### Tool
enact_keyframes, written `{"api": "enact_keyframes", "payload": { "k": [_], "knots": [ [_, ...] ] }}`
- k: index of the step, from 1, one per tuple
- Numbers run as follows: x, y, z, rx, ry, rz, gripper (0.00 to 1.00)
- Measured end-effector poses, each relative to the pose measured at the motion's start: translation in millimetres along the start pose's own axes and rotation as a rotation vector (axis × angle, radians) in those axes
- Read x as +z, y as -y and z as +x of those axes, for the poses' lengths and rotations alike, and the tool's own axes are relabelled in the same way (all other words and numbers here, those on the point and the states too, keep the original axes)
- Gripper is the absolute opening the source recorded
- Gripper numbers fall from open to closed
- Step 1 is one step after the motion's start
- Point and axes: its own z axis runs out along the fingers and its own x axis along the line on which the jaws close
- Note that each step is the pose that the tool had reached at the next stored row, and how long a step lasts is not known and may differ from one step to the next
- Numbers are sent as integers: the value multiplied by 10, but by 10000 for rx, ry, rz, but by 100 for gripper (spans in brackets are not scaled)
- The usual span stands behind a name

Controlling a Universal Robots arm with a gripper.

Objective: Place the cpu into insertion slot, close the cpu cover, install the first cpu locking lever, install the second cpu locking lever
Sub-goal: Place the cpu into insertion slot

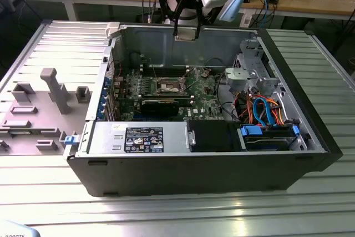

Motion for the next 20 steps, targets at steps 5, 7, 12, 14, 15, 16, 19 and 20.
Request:
{"api": "enact_keyframes", "payload": {
  "k": [5, 7, 12, 14, 15, 16, 19, 20],
  "knots": [
    [1, 0, 0, 280, 24, -4, 55],
    [1, 0, 0, 314, 27, -4, 55],
    [1, 0, 0, 331, 29, -4, 55],
    [1, 0, 0, 332, 29, -5, 55],
    [1, 0, 0, 333, 30, -5, 55],
    [1, 0, 0, 334, 30, -4, 55],
    [1, 0, 0, 337, 30, -5, 55],
    [2, 0, 0, 337, 30, -5, 55]
  ]
}}
